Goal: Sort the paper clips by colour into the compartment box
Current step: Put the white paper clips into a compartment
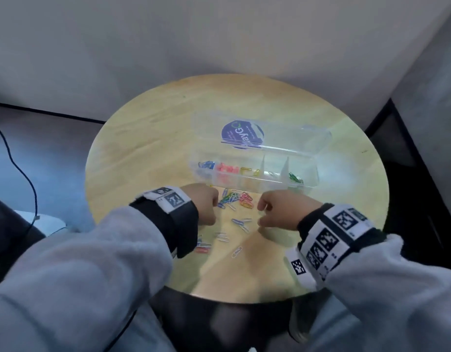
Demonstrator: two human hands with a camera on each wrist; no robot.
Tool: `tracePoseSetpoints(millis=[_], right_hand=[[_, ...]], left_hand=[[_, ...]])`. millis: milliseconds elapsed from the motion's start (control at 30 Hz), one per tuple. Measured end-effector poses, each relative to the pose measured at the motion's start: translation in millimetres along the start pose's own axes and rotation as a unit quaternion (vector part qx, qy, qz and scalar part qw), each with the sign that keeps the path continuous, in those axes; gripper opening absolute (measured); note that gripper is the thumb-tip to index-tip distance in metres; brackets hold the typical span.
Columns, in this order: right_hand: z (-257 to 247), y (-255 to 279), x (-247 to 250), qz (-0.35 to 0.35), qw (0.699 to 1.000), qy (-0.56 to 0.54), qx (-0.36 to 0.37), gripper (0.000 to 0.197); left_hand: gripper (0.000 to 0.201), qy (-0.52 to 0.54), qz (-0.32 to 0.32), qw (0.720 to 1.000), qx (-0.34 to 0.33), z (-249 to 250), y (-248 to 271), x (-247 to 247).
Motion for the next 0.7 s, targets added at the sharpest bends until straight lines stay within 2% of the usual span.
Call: tracePoseSetpoints(millis=[67, 300, 567, 700], right_hand=[[7.8, -3.0, -8.2, 0.002, 1.0, -0.015, -0.008, 0.037], [-12.6, -15.2, -26.6, 0.01, 0.998, 0.02, 0.054, 0.051], [-25.8, -24.3, -26.3, 0.003, 0.996, 0.058, 0.069, 0.029], [-25.8, -29.4, -24.8, -0.008, 0.996, 0.065, 0.058, 0.026]], left_hand=[[0.042, -0.024, -0.004, 1.0, 0.006, 2.9, -3.8, -5.7], [0.04, -0.041, -0.017, 0.999, 0.011, 11.3, -6.5, -14.5], [0.037, -0.021, -0.021, 0.999, -0.03, 18.4, -6.5, -30.1], [0.049, -0.016, -0.008, 1.0, -0.002, 15.6, -4.8, -28.6]])
Point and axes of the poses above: each hand's wrist, its own y-axis away from the middle knuckle, its own x-axis out of the back of the hand, z = x × y, the point moved 5 cm from there along -y, towards the middle knuckle, and after that the axes turned 12 degrees about -z, right-handed, at the moved point
